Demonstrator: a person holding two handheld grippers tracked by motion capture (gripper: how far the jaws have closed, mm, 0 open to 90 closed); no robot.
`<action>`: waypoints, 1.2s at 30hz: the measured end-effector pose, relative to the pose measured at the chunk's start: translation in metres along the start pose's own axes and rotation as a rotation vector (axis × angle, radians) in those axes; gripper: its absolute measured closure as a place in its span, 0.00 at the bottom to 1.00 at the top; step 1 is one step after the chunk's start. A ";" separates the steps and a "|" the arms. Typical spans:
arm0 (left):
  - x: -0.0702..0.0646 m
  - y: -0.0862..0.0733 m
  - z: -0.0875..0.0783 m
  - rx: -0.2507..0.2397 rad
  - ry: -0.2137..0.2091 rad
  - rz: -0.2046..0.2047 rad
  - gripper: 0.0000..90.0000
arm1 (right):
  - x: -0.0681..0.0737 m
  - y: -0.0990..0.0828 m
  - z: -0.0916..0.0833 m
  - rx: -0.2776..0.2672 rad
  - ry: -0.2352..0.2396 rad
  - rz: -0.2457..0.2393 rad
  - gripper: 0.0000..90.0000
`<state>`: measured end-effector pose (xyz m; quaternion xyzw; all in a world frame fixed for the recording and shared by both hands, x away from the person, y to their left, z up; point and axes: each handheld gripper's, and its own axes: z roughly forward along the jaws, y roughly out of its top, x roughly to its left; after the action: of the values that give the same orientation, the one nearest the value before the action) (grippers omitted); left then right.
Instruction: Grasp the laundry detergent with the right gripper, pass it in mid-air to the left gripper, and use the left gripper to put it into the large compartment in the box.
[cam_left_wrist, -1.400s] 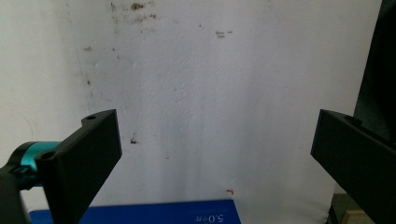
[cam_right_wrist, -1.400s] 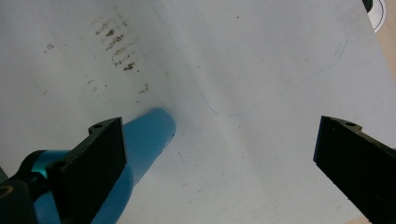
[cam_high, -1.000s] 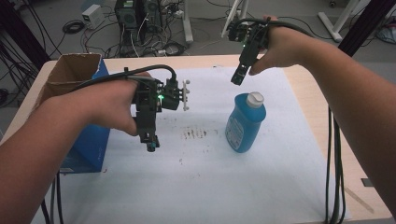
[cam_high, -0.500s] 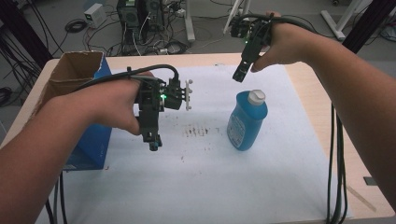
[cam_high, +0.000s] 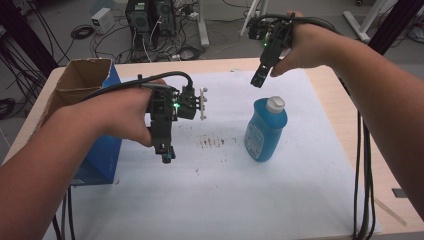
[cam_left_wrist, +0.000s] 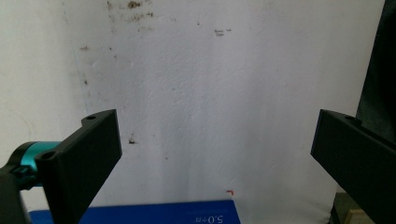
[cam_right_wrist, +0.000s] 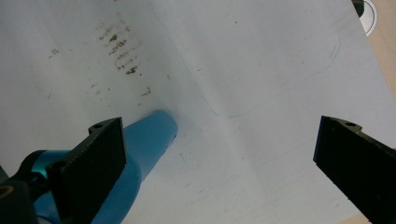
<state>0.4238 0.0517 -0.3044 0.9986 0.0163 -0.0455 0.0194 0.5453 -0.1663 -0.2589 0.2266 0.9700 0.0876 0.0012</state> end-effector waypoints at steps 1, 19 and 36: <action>-0.001 0.000 -0.001 0.005 0.001 -0.003 0.02 | 0.000 0.000 0.000 0.000 0.000 0.000 0.02; -0.013 0.001 0.000 -0.016 0.011 -0.016 0.02 | 0.013 -0.006 -0.009 -0.163 0.000 0.031 0.02; -0.022 0.008 0.006 -0.003 0.010 0.006 0.02 | 0.017 -0.066 -0.022 -0.355 -0.056 0.194 0.02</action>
<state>0.4019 0.0424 -0.3078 0.9989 0.0134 -0.0403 0.0209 0.5002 -0.2206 -0.2481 0.3175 0.9126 0.2504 0.0598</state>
